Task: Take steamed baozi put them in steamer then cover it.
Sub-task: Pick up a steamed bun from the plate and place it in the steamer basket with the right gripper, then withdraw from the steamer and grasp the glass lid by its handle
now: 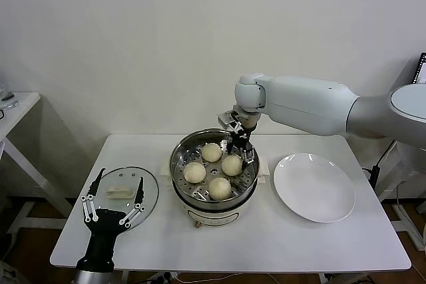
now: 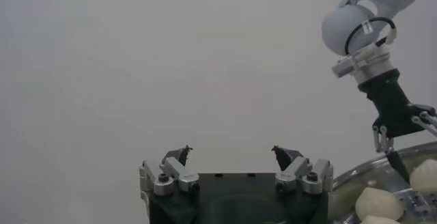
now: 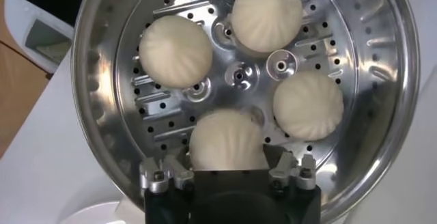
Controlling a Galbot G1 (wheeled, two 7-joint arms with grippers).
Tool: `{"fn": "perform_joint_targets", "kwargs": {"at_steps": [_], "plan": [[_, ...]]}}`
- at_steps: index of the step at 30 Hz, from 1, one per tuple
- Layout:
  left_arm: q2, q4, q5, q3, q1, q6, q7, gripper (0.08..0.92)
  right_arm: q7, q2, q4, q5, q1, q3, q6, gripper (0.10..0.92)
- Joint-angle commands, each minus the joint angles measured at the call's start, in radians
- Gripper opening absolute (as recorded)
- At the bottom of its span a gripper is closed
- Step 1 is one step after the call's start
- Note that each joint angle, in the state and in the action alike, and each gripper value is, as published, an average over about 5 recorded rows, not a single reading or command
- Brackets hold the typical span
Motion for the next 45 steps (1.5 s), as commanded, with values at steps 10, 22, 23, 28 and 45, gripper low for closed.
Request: {"fn": "perform_joint_targets", "kwargs": {"at_steps": [10, 22, 23, 28, 45], "plan": [[0.004, -0.001, 0.019, -0.01, -0.017, 0.039, -0.009, 0.823, 0.0, -0.11, 0.077, 0.014, 0.021, 0.117, 0.014, 0.822], [0.047, 0.006, 0.175, -0.046, -0.13, 0.181, -0.133, 0.823, 0.892, -0.422, 0.29, 0.25, -0.141, 0.399, 0.181, 0.823], [0.053, 0.01, 0.183, -0.049, -0.136, 0.184, -0.127, 0.823, 0.991, -0.448, 0.31, 0.255, -0.178, 0.433, 0.192, 0.823], [0.067, 0.077, 0.245, -0.07, -0.184, 0.161, -0.103, 0.823, 1.389, -0.55, 0.405, 0.272, -0.491, 0.733, 0.235, 0.823], [0.097, 0.23, 0.432, -0.133, -0.215, 0.07, -0.029, 0.823, 1.47, -0.344, 0.474, 0.028, -1.672, 1.849, 0.433, 0.823]]}}
